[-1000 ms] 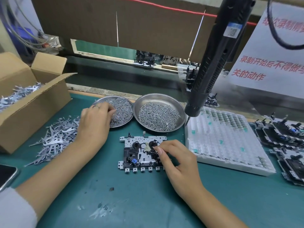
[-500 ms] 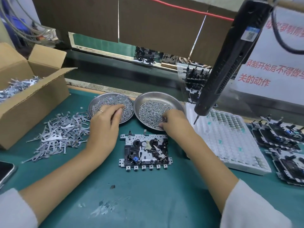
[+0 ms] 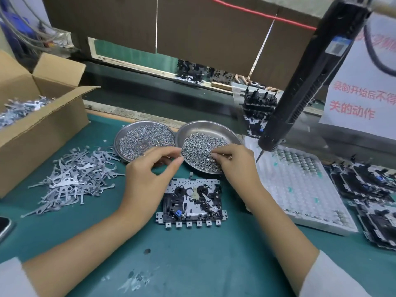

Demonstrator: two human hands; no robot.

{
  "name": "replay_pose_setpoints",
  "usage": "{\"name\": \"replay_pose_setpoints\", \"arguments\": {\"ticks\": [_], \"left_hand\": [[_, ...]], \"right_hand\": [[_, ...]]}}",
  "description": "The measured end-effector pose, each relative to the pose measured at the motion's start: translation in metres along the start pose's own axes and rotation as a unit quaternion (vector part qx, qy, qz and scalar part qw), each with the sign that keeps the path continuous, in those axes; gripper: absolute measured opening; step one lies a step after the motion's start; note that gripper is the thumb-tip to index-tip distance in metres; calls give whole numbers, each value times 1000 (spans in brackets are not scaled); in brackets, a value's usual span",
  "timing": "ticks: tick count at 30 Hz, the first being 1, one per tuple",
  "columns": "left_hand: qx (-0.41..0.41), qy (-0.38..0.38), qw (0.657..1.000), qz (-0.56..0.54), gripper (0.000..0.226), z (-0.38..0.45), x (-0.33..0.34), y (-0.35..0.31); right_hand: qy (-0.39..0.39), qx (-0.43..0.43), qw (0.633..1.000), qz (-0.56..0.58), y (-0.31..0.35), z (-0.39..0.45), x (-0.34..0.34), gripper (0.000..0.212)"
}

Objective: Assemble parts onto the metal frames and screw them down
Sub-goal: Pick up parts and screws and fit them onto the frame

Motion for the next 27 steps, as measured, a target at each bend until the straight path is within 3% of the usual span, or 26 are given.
{"name": "replay_pose_setpoints", "arguments": {"ticks": [4,9,16,21,27], "left_hand": [[19,12,1000,-3,22,-5,3,0],[36,39,999,-6,22,-8,6,-1],[139,84,986,27,19,-12,9,-2],[148,87,985,7,24,-13,9,-4],[119,94,988,-14,27,-14,9,-5]], "right_hand": [[-19,-4,999,33,-3,-7,-6,12],[-25,44,980,192,7,-27,-14,12],[65,118,896,422,15,-62,-21,12],[99,100,883,448,16,-64,-19,10],[98,95,902,410,13,-67,-14,16]]}}
Point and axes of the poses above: each hand's wrist, its own z-axis towards the middle knuckle, its own x-axis out of the palm, y = z × x, the point moved 1 cm from there along z, towards the middle knuckle, and after that the axes turned 1 degree about -x, right-handed, at the moved point
